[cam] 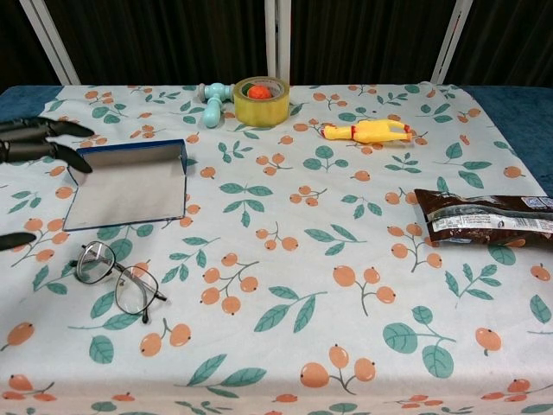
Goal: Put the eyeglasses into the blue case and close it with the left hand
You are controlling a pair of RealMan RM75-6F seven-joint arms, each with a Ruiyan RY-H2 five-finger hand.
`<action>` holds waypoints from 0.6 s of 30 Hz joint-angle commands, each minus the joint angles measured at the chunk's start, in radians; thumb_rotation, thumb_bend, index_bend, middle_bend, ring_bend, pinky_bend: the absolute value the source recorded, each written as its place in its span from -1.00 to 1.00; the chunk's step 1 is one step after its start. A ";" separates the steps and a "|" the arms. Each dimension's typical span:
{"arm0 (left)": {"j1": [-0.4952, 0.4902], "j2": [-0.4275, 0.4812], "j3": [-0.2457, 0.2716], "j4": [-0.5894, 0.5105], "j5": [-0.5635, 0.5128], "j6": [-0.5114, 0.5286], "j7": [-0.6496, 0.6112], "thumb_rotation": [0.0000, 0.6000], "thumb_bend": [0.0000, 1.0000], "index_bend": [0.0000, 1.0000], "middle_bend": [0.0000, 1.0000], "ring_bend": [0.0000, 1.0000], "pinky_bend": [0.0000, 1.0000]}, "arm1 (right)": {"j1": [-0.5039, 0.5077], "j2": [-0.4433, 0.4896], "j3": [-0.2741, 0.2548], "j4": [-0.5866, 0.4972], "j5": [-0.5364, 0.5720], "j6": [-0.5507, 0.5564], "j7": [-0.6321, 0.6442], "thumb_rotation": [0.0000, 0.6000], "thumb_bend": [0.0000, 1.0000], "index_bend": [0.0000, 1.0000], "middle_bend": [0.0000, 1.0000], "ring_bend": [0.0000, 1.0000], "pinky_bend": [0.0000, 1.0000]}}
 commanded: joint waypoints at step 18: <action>-0.116 -0.157 -0.005 0.119 0.024 -0.172 -0.071 1.00 -0.47 -0.38 -0.97 -0.98 -0.70 | -0.008 0.018 0.000 -0.042 -0.001 0.014 -0.038 1.00 -0.63 -1.00 -1.00 -1.00 -1.00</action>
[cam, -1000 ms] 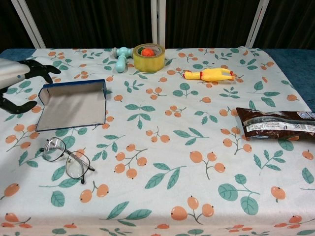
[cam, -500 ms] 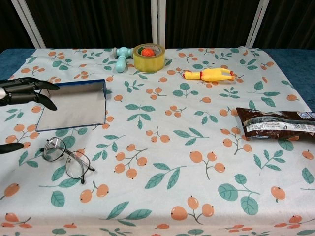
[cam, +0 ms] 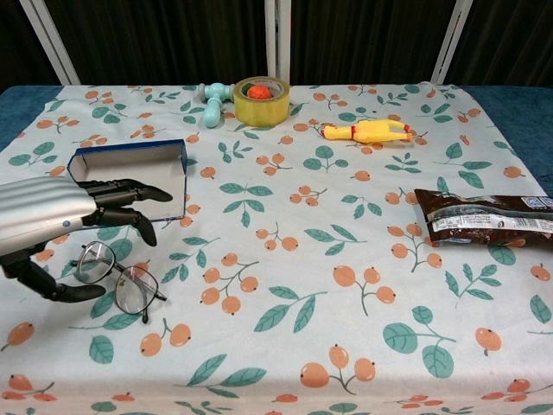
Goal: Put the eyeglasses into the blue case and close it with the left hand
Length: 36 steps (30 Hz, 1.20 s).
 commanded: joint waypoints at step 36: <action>-0.017 -0.024 -0.005 0.034 -0.097 -0.045 -0.004 1.00 -0.17 0.22 -0.88 -0.98 -0.70 | -0.007 0.009 -0.003 0.006 0.021 -0.014 0.005 1.00 -0.63 -1.00 -1.00 -1.00 -1.00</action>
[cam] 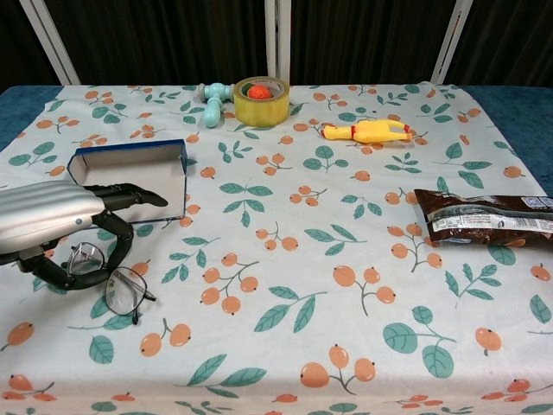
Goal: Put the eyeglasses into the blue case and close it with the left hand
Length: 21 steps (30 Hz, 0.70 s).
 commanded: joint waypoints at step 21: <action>-0.135 0.065 -0.276 -0.140 -0.700 -0.157 0.437 1.00 -0.06 0.21 -0.87 -0.98 -0.70 | -0.002 -0.010 -0.001 0.019 0.005 -0.003 0.015 1.00 -0.63 -1.00 -1.00 -1.00 -1.00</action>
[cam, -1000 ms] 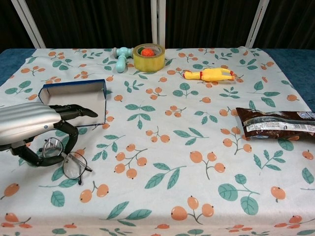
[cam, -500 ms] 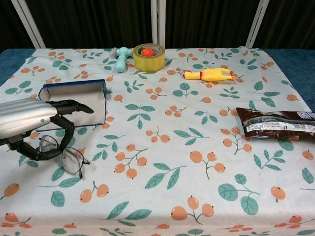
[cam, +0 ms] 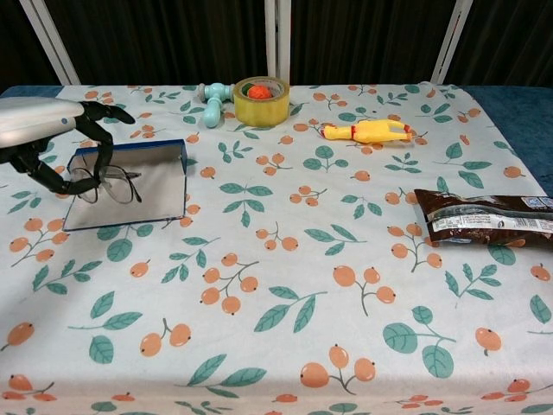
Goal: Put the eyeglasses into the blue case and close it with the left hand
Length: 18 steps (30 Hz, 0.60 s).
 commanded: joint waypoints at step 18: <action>-0.164 -0.198 -0.109 0.023 -0.635 0.110 0.509 1.00 0.04 0.19 -0.87 -0.98 -0.70 | -0.009 0.006 0.008 0.042 0.025 -0.008 0.057 1.00 -0.62 -1.00 -1.00 -1.00 -1.00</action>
